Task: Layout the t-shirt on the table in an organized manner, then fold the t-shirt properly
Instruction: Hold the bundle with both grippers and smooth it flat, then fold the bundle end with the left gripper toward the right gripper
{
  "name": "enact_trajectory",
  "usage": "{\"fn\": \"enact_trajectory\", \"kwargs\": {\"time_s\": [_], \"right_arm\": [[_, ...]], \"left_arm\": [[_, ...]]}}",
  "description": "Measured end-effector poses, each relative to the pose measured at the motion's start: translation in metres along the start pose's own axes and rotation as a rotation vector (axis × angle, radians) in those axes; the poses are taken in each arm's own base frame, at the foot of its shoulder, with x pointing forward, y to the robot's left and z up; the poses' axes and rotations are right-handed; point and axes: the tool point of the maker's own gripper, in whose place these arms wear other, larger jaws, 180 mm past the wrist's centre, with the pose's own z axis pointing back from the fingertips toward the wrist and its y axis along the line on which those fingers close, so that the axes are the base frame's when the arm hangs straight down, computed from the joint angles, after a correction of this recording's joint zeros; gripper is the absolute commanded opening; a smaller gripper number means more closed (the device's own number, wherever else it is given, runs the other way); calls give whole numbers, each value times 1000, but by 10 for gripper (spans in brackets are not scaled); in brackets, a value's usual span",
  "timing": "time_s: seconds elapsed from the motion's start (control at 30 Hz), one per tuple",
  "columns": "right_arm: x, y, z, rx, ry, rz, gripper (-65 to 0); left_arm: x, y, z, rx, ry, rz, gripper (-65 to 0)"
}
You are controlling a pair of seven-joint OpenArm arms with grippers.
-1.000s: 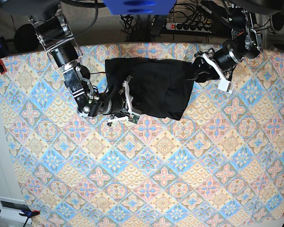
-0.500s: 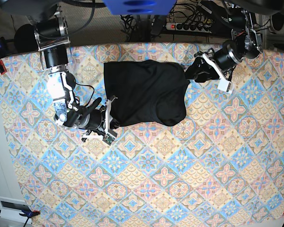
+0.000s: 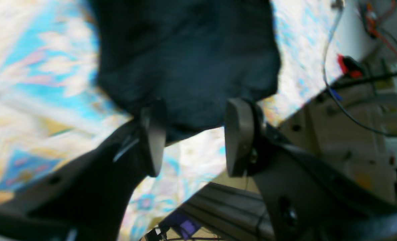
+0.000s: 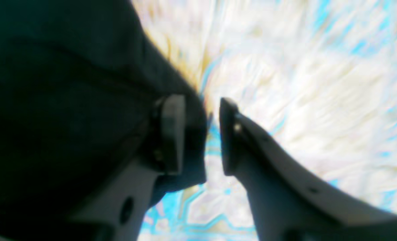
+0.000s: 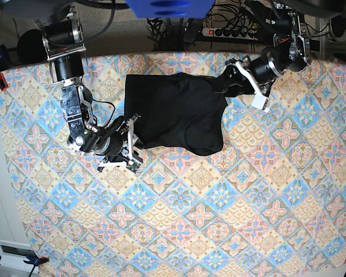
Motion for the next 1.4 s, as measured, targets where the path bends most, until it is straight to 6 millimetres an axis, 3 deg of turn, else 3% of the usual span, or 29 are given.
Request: {"fn": "enact_trajectory", "kwargs": {"time_s": [0.13,0.37,0.43,0.53,0.67,0.8,0.93,1.03,1.1,1.4], "right_arm": [[9,-4,3,-10,-22,11,-451],[-25,-8,-14,24,91,-44,-478],[-8,-23,-17,11,39,-56,-523],[-1,-31,-22,10,2,-77,-573],[-31,-5,-45,98,101,-70,-594],[-21,-5,-48,102,92,-39,-596],[-23,10,-51,133,110,9,-596],[-35,10,-40,133,127,51,-596],[-49,8,-32,107,159,68,-596],[-68,38,-15,138,163,107,-597]], "left_arm": [[-6,-10,-7,-32,28,-12,-398],[-25,-19,-28,-20,129,-88,-600],[-30,-26,-42,-24,152,-117,-650],[-43,-20,-56,26,206,-138,-644],[-57,-6,-72,83,265,-134,-638],[-56,-1,-81,77,265,-133,-638],[-51,6,-80,103,230,-162,-638],[-45,13,-77,117,227,-198,-638],[-37,23,-74,147,226,-223,-638],[1,57,-84,170,222,-262,-638]]}}
